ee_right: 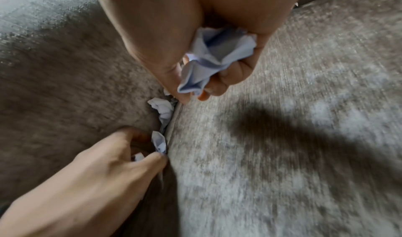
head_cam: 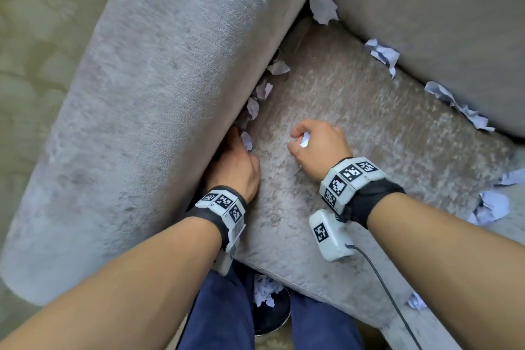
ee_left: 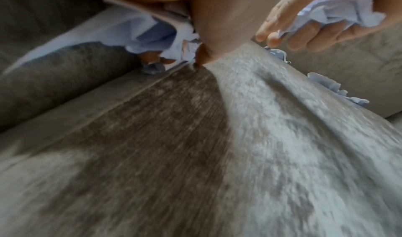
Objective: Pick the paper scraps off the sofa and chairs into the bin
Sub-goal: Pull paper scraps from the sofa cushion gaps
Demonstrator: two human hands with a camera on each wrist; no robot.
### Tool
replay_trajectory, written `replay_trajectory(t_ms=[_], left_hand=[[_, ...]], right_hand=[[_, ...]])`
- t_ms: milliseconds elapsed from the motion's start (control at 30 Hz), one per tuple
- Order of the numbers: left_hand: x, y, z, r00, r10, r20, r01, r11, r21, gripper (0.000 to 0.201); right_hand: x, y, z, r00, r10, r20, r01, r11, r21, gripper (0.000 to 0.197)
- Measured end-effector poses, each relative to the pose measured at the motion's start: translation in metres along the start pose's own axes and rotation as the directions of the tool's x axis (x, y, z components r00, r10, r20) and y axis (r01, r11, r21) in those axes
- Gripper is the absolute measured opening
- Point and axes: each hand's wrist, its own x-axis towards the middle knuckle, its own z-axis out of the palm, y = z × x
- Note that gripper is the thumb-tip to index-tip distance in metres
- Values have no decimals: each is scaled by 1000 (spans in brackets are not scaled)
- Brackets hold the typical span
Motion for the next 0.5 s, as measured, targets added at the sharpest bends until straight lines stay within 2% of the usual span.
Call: replay_trajectory(t_ms=[67,133,267,367,500], left_hand=[[2,-1,1,999,46,-2,-46,996,-76,29],[5,-3,2,998,63,10,-62,991,-123,28],[6,-3,1,995,94,26,-89,984,-152,19],[0,2,-5,995,85,50,-79,992,-102,23],[-10,10,-12,986,32,164,-29,999,-21,25]], right_hand=[[0,0,2,1000,-9,-2,9,1000,-3,19],[1,0,4,1000,-14,4,14,1000,-4,19],[1,2,6,1000,-25,10,25,1000,-11,19],[-1,2,7,999,-39,14,39,999,-14,18],[-3,-4,5,999,-52,10,52,998,-37,19]])
